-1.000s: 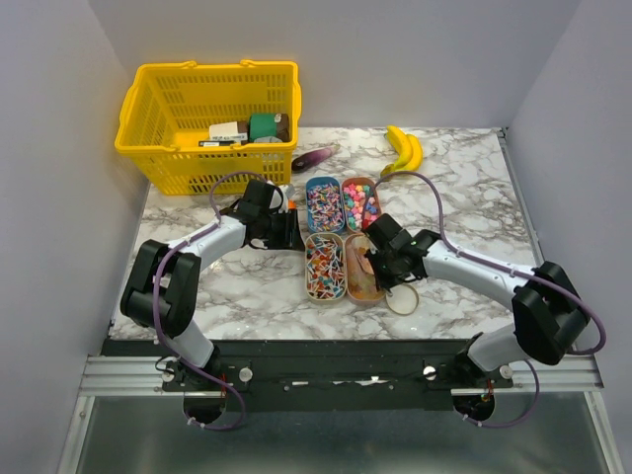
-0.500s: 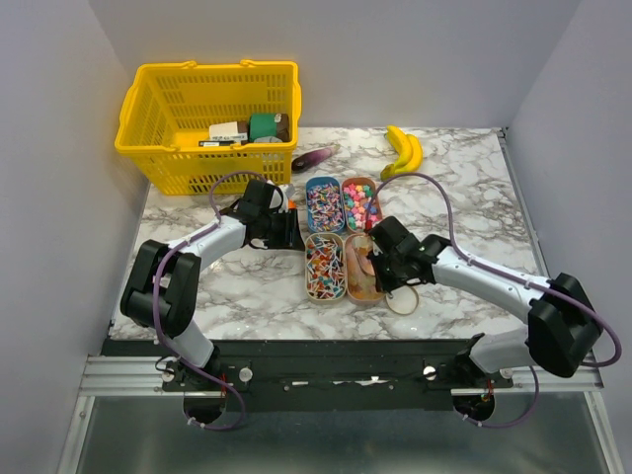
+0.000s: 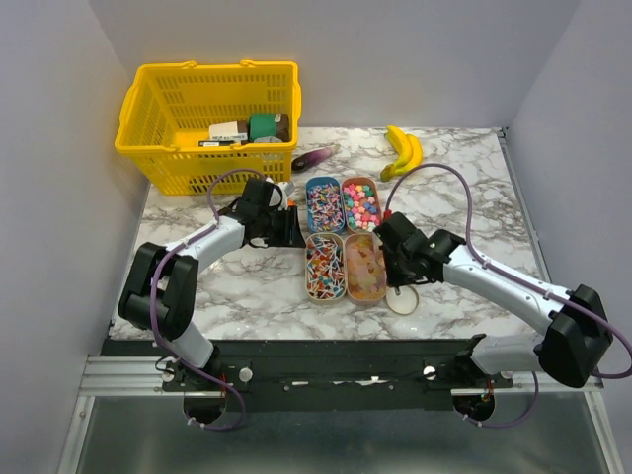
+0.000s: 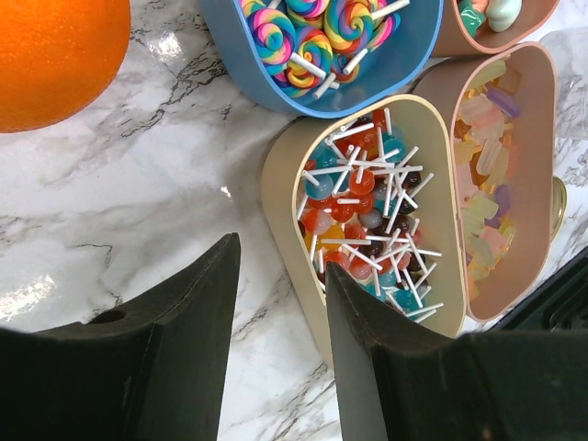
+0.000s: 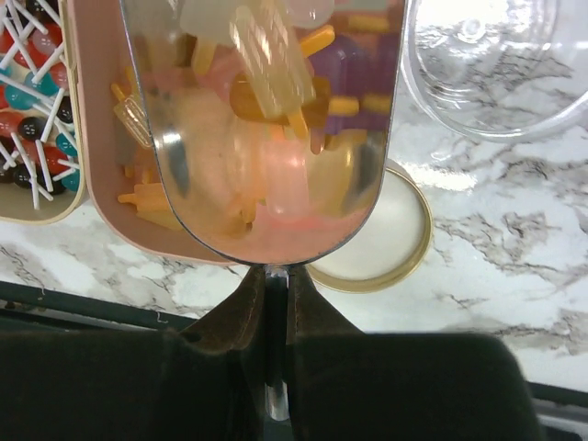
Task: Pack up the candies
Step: Scoop the fake candies from the storage box, then place the fake candies in the packing bottle.
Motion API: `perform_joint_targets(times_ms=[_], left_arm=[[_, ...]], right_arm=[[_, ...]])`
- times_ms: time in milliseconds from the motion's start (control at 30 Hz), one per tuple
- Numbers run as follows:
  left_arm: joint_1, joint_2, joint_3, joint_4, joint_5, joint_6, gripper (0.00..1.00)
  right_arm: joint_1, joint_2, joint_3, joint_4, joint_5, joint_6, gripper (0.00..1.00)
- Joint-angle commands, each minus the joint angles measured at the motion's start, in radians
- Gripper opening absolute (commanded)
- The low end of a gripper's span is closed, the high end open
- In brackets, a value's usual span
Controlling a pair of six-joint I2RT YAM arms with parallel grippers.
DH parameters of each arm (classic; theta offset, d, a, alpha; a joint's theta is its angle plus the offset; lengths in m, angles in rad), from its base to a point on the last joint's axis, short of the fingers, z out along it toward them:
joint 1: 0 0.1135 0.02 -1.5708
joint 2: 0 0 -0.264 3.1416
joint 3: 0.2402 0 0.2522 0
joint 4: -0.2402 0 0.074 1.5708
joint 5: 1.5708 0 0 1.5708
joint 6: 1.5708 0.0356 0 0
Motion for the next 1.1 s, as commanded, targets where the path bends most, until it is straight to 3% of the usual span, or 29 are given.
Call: perform_joint_targets(times_ms=[0, 300, 1067], left_arm=[[-0.008, -0.027, -0.001, 0.017, -0.013, -0.008, 0.52], [-0.008, -0.022, 0.002, 0.009, -0.004, -0.009, 0.52], [-0.008, -0.028, 0.018, -0.018, -0.010, -0.009, 0.51]], right_arm=[[0.004, -0.039, 0.072, -0.132, 0.083, 0.119, 0.01], [-0.062, -0.045, 0.092, -0.249, -0.052, 0.235, 0.01], [-0.399, -0.049, -0.024, -0.126, -0.484, 0.204, 0.01]])
